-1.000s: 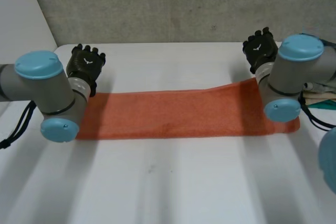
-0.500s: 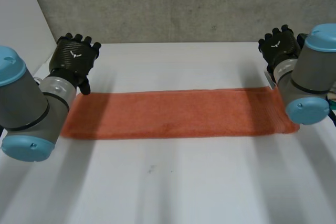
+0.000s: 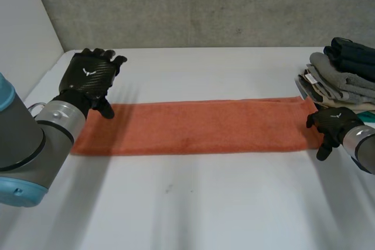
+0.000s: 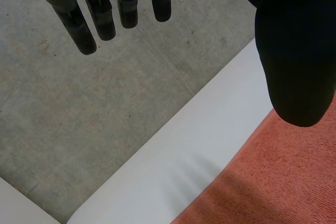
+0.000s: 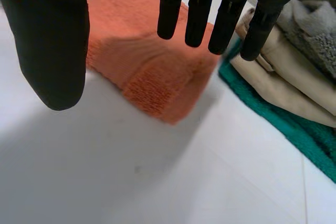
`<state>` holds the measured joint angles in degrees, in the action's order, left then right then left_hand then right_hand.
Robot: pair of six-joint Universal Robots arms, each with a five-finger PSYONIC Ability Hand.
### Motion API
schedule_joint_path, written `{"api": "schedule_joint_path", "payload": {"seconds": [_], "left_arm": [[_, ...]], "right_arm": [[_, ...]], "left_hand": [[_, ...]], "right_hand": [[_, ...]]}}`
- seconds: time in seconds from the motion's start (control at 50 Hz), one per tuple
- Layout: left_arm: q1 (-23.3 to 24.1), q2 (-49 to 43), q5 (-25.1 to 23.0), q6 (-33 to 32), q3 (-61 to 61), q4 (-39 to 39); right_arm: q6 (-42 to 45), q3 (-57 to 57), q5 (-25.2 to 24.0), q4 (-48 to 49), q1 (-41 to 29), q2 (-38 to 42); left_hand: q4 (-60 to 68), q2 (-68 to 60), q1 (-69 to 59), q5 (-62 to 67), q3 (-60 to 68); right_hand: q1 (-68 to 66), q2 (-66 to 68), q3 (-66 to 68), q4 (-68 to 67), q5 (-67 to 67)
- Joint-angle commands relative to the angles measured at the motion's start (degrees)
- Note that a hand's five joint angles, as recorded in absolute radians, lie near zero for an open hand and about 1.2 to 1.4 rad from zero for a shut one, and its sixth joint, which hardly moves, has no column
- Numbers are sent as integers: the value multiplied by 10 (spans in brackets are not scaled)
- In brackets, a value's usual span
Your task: Fold the laundry.
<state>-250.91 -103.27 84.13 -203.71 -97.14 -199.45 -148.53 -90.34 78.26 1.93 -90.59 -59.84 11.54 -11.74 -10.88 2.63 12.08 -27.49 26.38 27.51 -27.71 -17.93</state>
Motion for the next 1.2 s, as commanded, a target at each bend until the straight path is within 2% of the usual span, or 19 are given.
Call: {"api": "schedule_joint_path", "payload": {"seconds": [0.02, 0.1, 0.12, 0.16, 0.26, 0.38, 0.54, 0.62, 0.64, 0.7, 0.72, 0.84, 0.96, 1.06, 1.08, 1.1, 1.12, 1.14, 1.2], "left_arm": [[2, -2, 2, -1, -9, -20], [2, -1, 2, -1, -16, -30], [3, -1, 2, -1, -16, -31], [4, 0, 2, -1, -18, -33], [4, 3, 2, -2, -20, -35], [4, 19, 2, -1, -22, -34], [2, 47, 1, -1, -37, -34], [1, 62, 2, 0, -40, -34], [1, 64, 2, -1, -41, -34], [-2, 74, 3, 0, -41, -32], [-2, 76, 4, 0, -41, -32], [-5, 93, 5, 0, -46, -30], [-3, 101, 3, 0, -64, -33], [2, 101, 2, 0, -71, -34], [2, 101, 2, 0, -71, -34], [2, 101, 2, 0, -71, -34], [3, 100, 2, 0, -71, -34], [3, 100, 2, 0, -70, -35], [8, 98, 2, 0, -67, -35]], "right_arm": [[3, 7, -6, 63, 10, 38], [3, 11, -7, 81, 12, 48], [3, 14, -11, 84, 13, 54], [4, 17, -14, 85, 13, 57], [8, 15, 24, 79, 33, 47], [28, 5, 37, 62, 83, 15], [200, 33, 79, 44, 127, -12], [221, 59, 107, 62, 56, -21], [220, 73, 103, 80, -8, -26], [218, 90, 92, 112, -84, -27], [219, 99, 81, 138, -135, -29], [225, 127, 12, 220, -294, -10], [234, 189, -82, 207, -448, 116], [234, 224, -84, 154, -488, 181], [234, 228, -77, 146, -487, 185], [229, 231, -60, 140, -486, 184], [228, 232, -45, 137, -485, 182], [223, 229, -23, 135, -485, 178], [181, 214, 60, 128, -482, 160]], "left_hand": [[-15, 17, 9, -26, -21], [-15, 17, 9, -26, -21], [-15, 17, 9, -26, -21], [-15, 17, 9, -26, -21], [-15, 17, 9, -26, -21], [-15, 17, 9, -26, -21], [-15, 17, 9, -26, -21], [-15, 17, 9, -26, -21], [-15, 17, 9, -26, -21], [-15, 17, 9, -26, -21], [-15, 17, 9, -26, -21], [-15, 17, 9, -26, -21], [-15, 17, 9, -26, -21], [-15, 17, 9, -26, -21], [-15, 17, 9, -26, -21], [-15, 17, 9, -26, -21], [-15, 17, 9, -26, -21], [-15, 17, 9, -26, -21], [-15, 17, 9, -26, -21]], "right_hand": [[-100, 111, 100, -98, -96], [-244, 255, 244, -242, -240], [-385, 396, 384, -382, -380], [-524, 535, 524, -522, -520], [-525, 536, 525, -523, -521], [-525, 536, 525, -523, -521], [-525, 536, 525, -523, -521], [-525, 536, 525, -523, -521], [-525, 536, 525, -523, -521], [-525, 536, 525, -523, -521], [-525, 536, 525, -523, -521], [-525, 536, 525, -523, -521], [-525, 536, 525, -523, -521], [-525, 536, 525, -523, -521], [-379, 390, 379, -377, -375], [-68, 79, 68, -66, -64], [100, -89, -100, 102, 104], [175, -164, -175, 177, 179], [175, -164, -175, 177, 179]]}}
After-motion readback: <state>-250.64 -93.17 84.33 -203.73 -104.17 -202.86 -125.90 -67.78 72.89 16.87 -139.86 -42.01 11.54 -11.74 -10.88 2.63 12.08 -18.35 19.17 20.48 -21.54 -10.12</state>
